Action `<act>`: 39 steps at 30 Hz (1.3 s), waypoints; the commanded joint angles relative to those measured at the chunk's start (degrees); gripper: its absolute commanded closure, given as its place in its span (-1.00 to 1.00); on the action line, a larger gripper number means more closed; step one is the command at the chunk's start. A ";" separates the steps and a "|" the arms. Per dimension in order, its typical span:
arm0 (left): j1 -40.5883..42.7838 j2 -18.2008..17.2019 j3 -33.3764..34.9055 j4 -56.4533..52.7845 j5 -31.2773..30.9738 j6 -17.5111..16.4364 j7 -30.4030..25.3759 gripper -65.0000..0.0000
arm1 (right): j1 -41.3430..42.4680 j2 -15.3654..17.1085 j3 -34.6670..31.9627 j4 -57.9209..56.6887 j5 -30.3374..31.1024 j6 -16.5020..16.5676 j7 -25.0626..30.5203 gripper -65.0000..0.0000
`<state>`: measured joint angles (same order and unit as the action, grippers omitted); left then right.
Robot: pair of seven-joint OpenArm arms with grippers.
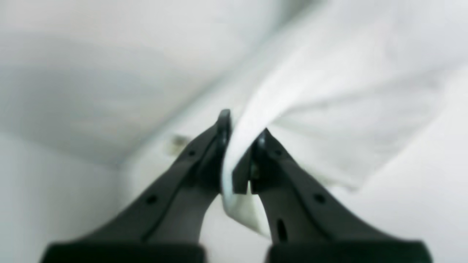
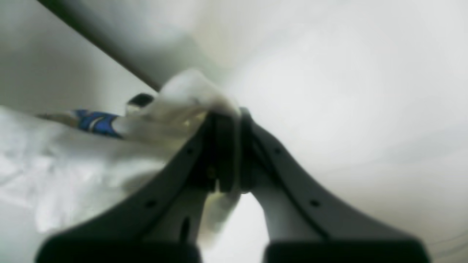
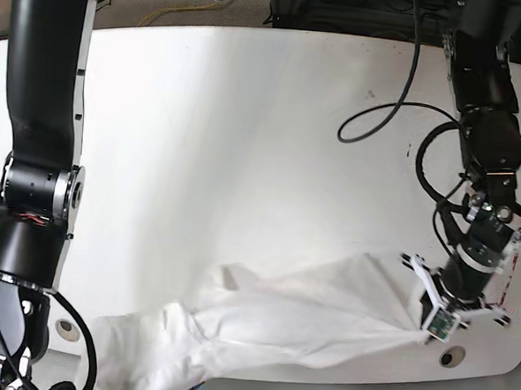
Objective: Fold the T-shirt properly
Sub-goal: 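Stretch the shirt between both grippers and lay it flat on the table, then drag the shirt with both grippers to smooth it flat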
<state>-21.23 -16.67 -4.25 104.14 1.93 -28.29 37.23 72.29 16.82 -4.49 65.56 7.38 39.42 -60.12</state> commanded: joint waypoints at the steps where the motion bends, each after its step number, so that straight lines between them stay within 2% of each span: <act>1: -4.66 -0.96 -1.24 2.72 -0.13 0.56 0.79 1.00 | 2.51 0.54 0.40 -1.52 -0.04 0.01 1.44 1.00; 3: -8.26 -1.22 -2.56 3.86 -0.04 0.21 3.25 1.00 | 2.51 0.54 0.40 -2.13 -0.04 0.01 1.88 1.00; 8: -13.45 -3.77 -3.18 3.95 0.04 -3.13 7.21 1.00 | 2.51 0.54 0.40 -2.13 -0.04 0.01 1.61 1.00; 11: -12.48 -3.77 -3.18 4.04 0.04 -3.84 7.73 1.00 | 2.51 1.07 0.49 -2.04 -0.04 0.10 1.17 1.00; 14: -8.70 -3.86 -3.18 4.13 0.04 -3.84 7.73 1.00 | 1.95 1.95 5.06 -2.04 -0.04 0.19 -0.67 1.00; 23: 7.30 -3.51 -3.44 4.48 -0.13 -3.93 7.47 1.00 | -15.54 1.77 20.62 -1.08 -0.04 0.58 -4.10 1.00; 28: 16.44 -3.42 -3.53 7.29 -0.13 -3.93 7.38 1.00 | -27.50 -0.51 27.74 9.03 -0.04 0.58 -6.39 1.00; 39: 28.31 -3.69 -3.88 8.17 -0.13 -3.93 7.38 1.00 | -49.74 -5.35 29.24 30.13 0.05 0.58 -8.23 1.00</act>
<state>7.09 -19.42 -7.49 110.69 1.80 -32.86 45.65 22.11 11.00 24.53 93.03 7.20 40.14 -69.38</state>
